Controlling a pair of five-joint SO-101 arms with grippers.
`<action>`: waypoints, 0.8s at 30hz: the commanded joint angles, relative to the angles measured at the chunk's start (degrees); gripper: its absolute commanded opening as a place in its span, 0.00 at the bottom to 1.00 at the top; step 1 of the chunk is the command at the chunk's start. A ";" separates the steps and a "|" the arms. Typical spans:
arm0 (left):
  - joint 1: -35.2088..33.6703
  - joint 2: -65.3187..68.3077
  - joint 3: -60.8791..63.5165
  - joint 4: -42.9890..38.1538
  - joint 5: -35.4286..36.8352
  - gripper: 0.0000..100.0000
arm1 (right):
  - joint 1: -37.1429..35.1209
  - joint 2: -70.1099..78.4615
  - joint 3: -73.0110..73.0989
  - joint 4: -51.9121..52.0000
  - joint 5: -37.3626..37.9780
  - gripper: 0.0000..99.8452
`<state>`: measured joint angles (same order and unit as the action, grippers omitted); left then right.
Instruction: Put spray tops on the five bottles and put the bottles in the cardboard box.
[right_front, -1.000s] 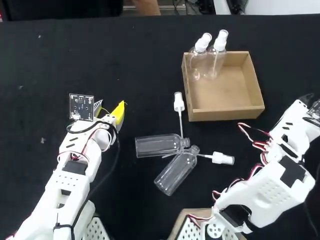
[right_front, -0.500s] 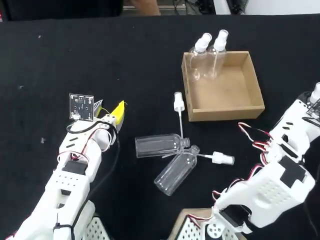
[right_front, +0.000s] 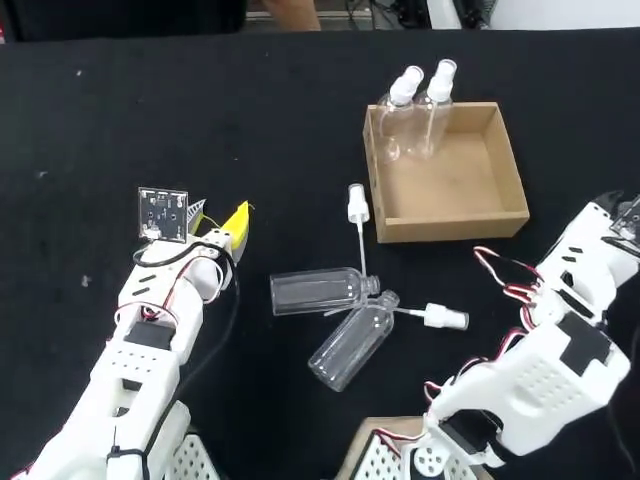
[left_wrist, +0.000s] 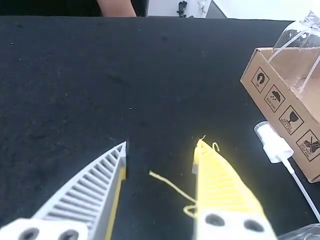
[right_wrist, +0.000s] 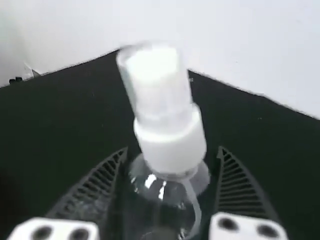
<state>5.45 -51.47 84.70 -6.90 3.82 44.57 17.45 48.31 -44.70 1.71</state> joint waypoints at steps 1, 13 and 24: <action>0.40 -0.09 -0.66 -1.14 -0.26 0.21 | -1.49 -1.01 0.84 -0.35 0.53 0.21; 0.40 -0.09 -0.66 -1.14 -0.26 0.21 | -1.93 -0.75 1.27 -3.52 0.62 0.20; 0.40 -0.09 -0.66 -1.14 -0.26 0.21 | 2.11 -2.07 6.29 -16.26 0.88 0.01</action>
<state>5.45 -51.47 84.70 -6.90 3.82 44.84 17.45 53.58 -55.96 2.33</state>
